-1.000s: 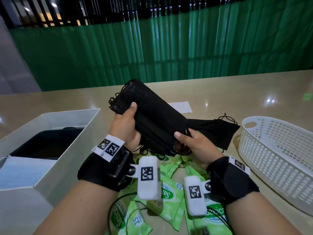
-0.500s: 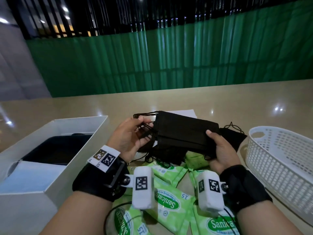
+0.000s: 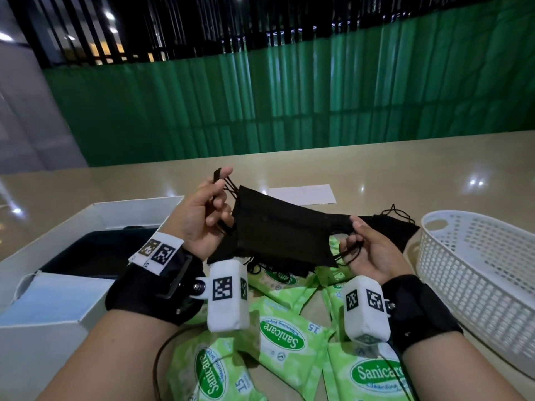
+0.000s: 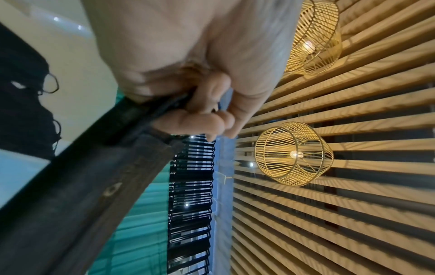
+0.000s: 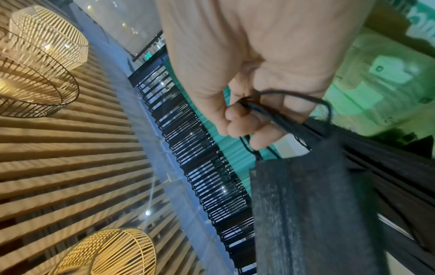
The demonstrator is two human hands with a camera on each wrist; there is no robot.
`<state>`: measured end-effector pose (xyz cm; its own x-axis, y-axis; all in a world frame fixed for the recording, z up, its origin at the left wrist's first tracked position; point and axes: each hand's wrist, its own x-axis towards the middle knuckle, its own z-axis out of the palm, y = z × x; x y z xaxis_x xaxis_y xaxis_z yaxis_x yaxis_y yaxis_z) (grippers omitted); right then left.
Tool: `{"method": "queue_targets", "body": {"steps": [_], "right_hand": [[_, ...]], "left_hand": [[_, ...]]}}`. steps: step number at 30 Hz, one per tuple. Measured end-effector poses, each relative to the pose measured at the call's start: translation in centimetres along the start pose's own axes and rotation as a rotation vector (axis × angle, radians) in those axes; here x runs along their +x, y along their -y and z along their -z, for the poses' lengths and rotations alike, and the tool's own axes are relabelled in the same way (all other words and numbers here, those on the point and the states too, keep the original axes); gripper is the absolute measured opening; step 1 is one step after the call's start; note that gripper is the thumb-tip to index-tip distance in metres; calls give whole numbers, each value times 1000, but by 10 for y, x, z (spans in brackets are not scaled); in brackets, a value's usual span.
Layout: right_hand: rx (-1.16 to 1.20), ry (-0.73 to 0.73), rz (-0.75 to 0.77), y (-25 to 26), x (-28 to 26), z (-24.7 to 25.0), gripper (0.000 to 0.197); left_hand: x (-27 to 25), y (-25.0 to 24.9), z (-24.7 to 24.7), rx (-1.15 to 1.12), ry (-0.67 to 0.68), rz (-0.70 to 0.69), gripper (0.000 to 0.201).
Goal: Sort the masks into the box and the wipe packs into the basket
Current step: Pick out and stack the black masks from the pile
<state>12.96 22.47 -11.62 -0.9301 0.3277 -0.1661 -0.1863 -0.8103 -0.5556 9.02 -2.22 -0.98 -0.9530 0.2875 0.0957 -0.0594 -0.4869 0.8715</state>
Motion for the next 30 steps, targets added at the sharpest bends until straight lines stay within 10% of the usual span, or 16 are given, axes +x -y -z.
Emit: {"method": "queue_targets", "body": {"steps": [8, 13, 17, 30], "right_hand": [[42, -60, 10, 7, 4, 5, 16], [96, 136, 82, 14, -6, -3, 66], [-27, 281, 90, 23, -19, -27, 16], [-971, 539, -15, -38, -38, -176, 17]], "left_hand": [[11, -31, 15, 15, -230, 47, 22], [10, -56, 14, -140, -163, 45, 11], [6, -82, 23, -130, -165, -16, 19], [1, -190, 131, 593, -517, -170, 27]]}}
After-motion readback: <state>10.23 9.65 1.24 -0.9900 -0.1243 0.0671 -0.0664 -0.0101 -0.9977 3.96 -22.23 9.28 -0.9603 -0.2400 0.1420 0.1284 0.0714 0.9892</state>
